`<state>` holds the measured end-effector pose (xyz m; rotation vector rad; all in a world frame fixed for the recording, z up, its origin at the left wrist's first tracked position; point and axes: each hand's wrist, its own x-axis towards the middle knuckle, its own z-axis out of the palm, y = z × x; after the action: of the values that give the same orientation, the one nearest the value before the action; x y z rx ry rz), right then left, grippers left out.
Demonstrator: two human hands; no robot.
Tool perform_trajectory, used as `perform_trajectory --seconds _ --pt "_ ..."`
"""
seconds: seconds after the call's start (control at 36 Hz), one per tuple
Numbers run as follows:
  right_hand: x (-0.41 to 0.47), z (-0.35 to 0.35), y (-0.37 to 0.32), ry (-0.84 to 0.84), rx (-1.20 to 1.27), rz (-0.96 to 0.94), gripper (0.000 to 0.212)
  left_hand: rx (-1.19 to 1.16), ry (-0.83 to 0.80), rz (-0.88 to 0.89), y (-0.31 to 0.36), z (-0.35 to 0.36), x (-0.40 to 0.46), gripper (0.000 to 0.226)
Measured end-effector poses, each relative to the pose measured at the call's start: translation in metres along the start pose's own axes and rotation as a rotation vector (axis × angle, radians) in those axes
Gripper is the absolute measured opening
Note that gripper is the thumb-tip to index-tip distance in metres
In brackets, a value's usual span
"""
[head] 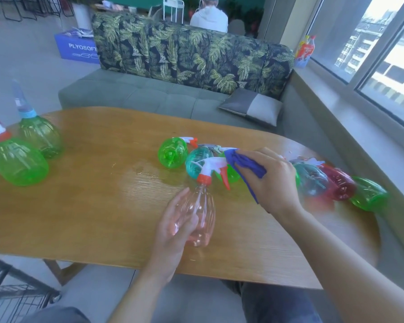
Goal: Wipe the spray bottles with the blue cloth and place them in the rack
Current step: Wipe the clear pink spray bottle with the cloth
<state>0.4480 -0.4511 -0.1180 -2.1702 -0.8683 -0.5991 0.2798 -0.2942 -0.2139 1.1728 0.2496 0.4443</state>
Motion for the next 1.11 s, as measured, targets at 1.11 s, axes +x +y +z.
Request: perform_trajectory --seconds 1.11 --pt "0.077 -0.176 -0.167 -0.041 1.009 0.09 0.011 0.865 0.032 0.7 0.28 0.106 -0.034 0.107"
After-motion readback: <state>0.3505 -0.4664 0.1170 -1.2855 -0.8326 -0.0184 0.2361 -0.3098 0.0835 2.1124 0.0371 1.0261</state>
